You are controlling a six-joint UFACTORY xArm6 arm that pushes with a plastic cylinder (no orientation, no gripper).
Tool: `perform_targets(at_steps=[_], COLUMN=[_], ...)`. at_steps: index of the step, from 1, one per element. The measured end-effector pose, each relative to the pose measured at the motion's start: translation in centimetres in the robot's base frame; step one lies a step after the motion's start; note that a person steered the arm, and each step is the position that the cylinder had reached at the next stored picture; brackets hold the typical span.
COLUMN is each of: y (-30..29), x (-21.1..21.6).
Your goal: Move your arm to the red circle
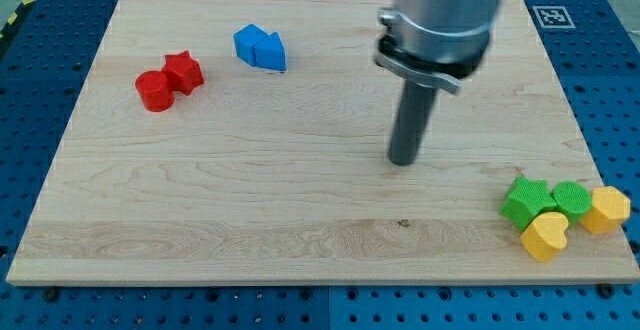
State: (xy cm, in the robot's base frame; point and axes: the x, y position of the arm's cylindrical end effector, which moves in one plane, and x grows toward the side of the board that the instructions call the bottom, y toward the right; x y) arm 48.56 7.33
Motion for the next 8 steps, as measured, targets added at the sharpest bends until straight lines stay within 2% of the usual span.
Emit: perform_targets(at_steps=[2, 4, 6, 7, 8], y=[-0.5, -10.2, -25.7, -31.2, -31.6], x=[-0.2, -1.8, -2.1, -5.7, -8.1])
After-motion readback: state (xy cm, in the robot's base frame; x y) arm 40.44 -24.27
